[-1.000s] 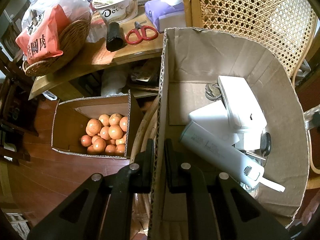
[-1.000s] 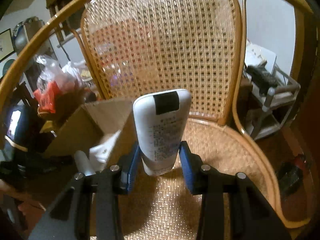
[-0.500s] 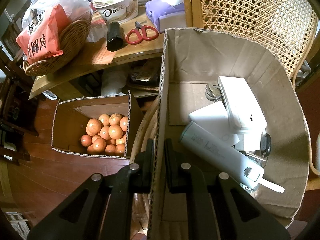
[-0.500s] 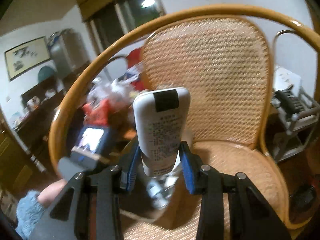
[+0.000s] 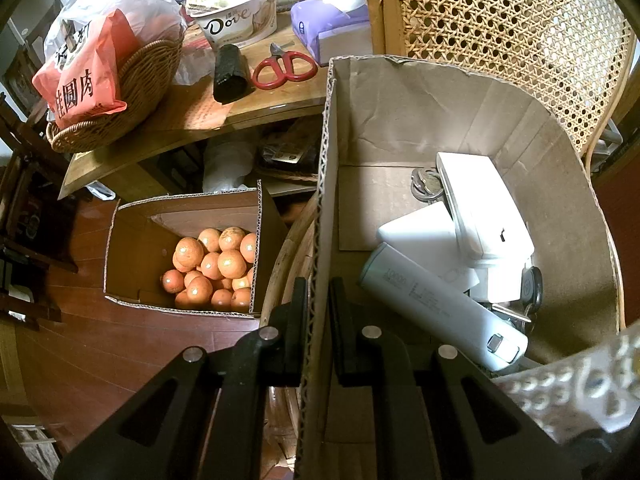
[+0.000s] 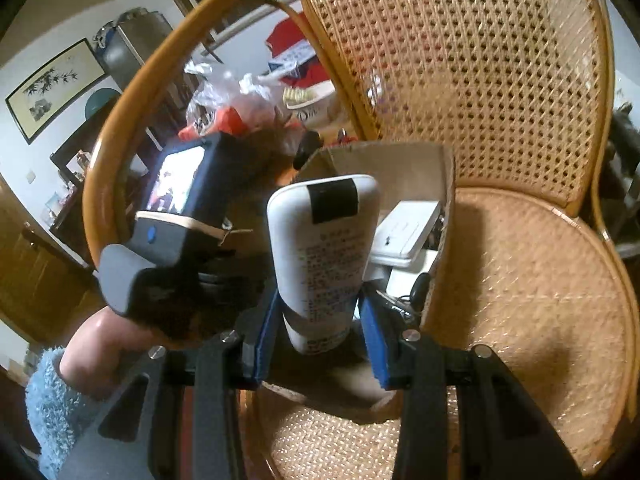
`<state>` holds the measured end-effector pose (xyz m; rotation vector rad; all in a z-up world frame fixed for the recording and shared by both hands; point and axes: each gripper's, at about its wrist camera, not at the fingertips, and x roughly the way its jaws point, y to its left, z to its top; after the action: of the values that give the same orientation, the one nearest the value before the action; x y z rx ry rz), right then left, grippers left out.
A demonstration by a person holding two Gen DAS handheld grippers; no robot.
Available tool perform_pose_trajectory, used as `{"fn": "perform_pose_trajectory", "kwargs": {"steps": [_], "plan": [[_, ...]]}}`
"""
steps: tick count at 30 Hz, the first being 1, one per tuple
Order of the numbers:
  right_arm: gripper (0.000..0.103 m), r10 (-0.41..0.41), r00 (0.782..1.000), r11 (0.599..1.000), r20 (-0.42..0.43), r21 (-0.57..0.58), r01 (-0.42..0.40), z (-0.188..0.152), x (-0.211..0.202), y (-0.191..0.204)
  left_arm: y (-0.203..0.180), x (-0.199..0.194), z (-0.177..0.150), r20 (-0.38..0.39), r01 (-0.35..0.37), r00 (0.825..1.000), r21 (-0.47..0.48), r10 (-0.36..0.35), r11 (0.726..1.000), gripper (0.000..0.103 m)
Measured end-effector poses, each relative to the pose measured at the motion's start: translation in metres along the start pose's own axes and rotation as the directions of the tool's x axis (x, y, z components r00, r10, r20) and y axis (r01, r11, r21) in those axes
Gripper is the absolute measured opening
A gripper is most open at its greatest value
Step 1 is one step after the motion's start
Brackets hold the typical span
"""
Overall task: Organize rigid objects
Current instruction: 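Lift the white remote, carry it into the box and release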
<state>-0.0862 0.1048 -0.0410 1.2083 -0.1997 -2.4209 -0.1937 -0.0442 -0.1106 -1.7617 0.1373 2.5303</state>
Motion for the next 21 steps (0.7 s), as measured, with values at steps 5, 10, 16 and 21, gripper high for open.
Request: {"fn": "perform_pose_trajectory", "kwargs": {"steps": [5,10,16,21], "plan": [[0.043,-0.017,1.000,1.000,-0.013,-0.010,0.017,0.003,0.014,-0.004,0.000,0.000,0.000,0.000,0.002,1.000,-0.001,-0.002,1.000,0.010],[0.046,-0.082,0.996,0.996,0.039,-0.032,0.083,0.011,0.007,-0.004,0.000,-0.001,0.000,-0.001,0.000,1.000,-0.001,0.000,1.000,0.010],[0.055,-0.083,0.995,0.996,0.057,-0.037,0.085,0.009,-0.007,-0.009,0.000,-0.004,0.000,0.006,-0.006,1.000,0.003,0.006,1.000,0.010],[0.070,-0.103,0.989,0.992,0.106,-0.069,0.110,0.007,-0.027,-0.005,-0.003,-0.017,-0.003,0.044,-0.006,0.999,0.006,0.006,1.000,0.011]]}}
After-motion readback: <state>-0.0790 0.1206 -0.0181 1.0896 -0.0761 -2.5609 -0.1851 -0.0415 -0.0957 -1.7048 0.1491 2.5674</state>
